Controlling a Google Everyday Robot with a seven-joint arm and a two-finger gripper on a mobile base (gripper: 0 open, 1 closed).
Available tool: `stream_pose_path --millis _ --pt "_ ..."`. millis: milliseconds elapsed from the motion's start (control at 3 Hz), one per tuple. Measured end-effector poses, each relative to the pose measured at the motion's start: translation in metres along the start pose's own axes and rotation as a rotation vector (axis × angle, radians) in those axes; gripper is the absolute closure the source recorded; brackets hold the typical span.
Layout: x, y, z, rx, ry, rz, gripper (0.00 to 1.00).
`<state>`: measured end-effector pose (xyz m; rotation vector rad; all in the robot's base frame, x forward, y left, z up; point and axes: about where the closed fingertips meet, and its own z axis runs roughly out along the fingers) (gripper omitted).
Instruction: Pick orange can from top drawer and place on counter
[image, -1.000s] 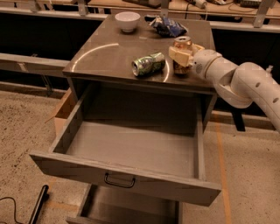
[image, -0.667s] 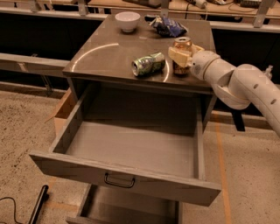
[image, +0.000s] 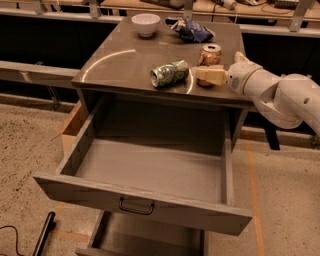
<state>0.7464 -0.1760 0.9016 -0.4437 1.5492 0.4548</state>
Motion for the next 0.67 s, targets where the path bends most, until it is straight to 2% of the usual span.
stream_pose_path --millis 333,667 --pt "0.000 -0.011 -0.037 0.045 0.058 -0.022 0.00" --pt "0.002 -0.020 -0.076 0.125 0.157 -0.053 0.00"
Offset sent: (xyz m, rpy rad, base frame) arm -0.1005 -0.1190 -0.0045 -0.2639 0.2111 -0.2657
